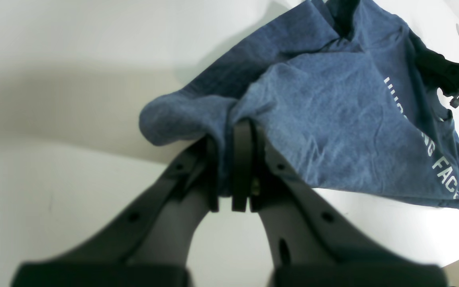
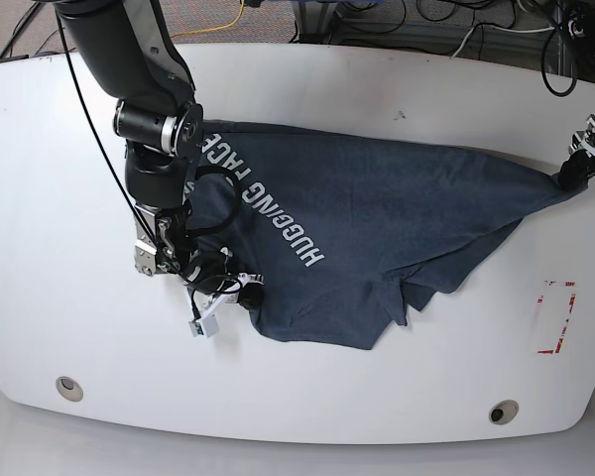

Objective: Layout the t-shirt on the table in an organized manner, then fold the t-shirt properly
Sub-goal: 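Release the shirt with the right gripper and reach under the shirt's edge, then grasp the shirt edge with the right gripper near the print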

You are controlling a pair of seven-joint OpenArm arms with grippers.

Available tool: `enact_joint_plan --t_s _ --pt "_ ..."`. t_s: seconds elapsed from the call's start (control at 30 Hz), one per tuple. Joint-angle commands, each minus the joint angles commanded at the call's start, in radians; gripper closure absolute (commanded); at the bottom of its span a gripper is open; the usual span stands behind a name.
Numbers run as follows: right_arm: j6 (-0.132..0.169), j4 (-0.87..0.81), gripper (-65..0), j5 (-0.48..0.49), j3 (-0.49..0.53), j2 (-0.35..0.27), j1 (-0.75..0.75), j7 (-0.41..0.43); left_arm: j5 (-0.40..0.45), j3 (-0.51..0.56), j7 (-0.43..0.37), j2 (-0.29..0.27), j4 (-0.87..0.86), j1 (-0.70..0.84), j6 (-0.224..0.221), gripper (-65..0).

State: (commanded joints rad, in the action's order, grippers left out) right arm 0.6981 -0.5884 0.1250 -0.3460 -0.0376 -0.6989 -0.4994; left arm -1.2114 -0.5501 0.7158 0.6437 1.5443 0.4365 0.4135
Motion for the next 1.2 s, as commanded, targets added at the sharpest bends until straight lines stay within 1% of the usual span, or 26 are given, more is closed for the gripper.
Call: enact_joint_plan --t_s 0.07,0.1,0.17,0.23,0.4,0.43,0.5,0.67,0.8,0.83,1.0,1.07,1.2 --pt "0.000 -0.054 0.0 0.000 -0.005 0.000 0.015 -0.057 0.000 0.000 0.000 0.000 0.000 0.000 0.000 -1.0" --pt "0.000 -0.120 0.0 0.002 -0.005 0.000 0.037 -0.100 0.000 0.000 0.000 0.002 0.000 0.000 0.000 -1.0" --pt "0.000 -0.206 0.0 0.002 -0.005 0.003 0.058 -0.144 0.000 0.000 0.000 0.003 0.003 -0.002 0.000 -1.0" --pt "0.000 -0.336 0.0 0.002 0.000 0.008 0.098 -0.213 0.000 -0.003 0.000 0.006 0.008 -0.006 0.000 -1.0" --pt "0.000 -0.589 0.0 0.003 0.000 0.028 0.166 -0.365 0.000 -0.005 0.000 0.008 0.008 -0.037 0.000 -1.0" --pt "0.000 -0.638 0.0 0.003 0.000 0.028 0.181 -0.394 0.000 -0.006 0.000 0.011 0.009 -0.037 0.000 -1.0" --pt "0.000 -0.746 0.0 0.003 0.000 0.029 0.212 -0.456 -0.003 -0.006 0.000 0.035 0.011 -0.048 0.000 -1.0" --pt "0.000 -0.924 0.0 0.003 0.002 0.029 0.241 -0.557 -0.003 -0.006 0.005 0.043 0.011 -0.098 0.000 -1.0" --pt "0.000 -0.999 0.0 0.003 0.002 0.028 0.249 -0.597 -0.003 -0.015 0.051 0.052 0.011 -0.146 0.000 -1.0" --pt "0.000 -1.014 0.0 0.003 0.002 0.026 0.250 -0.606 -0.003 -0.028 0.080 0.055 0.009 -0.164 0.000 -1.0" --pt "0.000 -1.023 0.0 0.003 0.002 0.025 0.279 -0.628 -0.003 -0.055 0.157 0.051 0.009 -0.215 0.000 -1.0" --pt "0.000 -1.023 0.0 0.003 0.000 0.025 0.299 -0.629 -0.003 -0.055 0.169 0.051 0.009 -0.232 0.000 -1.0" --pt "0.000 -1.023 0.0 0.003 0.000 0.025 0.354 -0.629 -0.003 -0.055 0.169 0.051 0.009 -0.236 0.000 -1.0"
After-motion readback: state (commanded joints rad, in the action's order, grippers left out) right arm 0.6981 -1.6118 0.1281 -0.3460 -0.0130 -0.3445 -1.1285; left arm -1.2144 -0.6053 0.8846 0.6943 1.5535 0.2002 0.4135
